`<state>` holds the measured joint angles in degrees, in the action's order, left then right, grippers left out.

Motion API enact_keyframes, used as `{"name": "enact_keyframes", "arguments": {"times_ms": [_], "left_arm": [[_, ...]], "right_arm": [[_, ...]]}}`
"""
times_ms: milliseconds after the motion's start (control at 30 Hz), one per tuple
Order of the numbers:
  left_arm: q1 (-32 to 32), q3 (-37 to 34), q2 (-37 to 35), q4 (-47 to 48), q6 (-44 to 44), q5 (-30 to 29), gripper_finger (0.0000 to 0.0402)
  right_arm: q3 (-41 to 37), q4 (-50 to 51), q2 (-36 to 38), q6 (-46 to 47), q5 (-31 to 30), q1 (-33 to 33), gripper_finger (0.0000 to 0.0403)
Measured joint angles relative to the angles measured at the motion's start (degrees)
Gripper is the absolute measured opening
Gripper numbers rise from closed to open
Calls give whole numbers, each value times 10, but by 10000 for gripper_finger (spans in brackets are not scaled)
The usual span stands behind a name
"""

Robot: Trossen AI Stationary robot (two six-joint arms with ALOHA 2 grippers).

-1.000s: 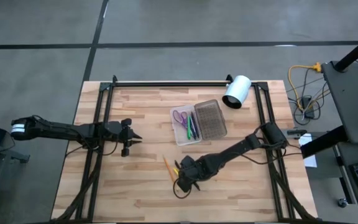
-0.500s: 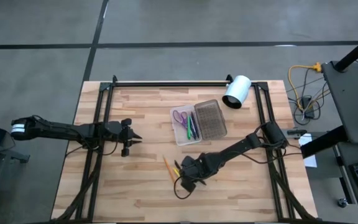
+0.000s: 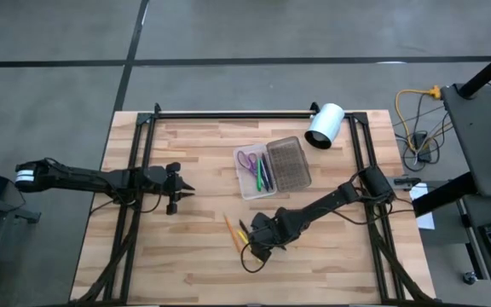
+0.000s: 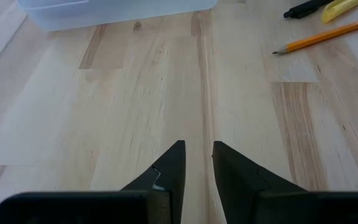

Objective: Pick & place school supplies into a supply box
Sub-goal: Put the right black pen into the supply box

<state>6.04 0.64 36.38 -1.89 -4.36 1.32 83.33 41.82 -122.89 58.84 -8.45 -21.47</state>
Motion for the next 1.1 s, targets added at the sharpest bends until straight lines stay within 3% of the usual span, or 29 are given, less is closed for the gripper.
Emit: {"name": "enact_keyframes", "arguments": {"times_ms": [433, 667, 1100], "left_arm": [[0, 0, 0, 0, 0, 0, 67], [0, 0, 0, 0, 0, 0, 67], [0, 0, 0, 0, 0, 0, 66]], "right_arm": [[20, 10, 2, 30, -3, 7, 18], [58, 6, 12, 14, -70, 12, 15], [120, 0, 15, -21, -118, 56, 14]]}}
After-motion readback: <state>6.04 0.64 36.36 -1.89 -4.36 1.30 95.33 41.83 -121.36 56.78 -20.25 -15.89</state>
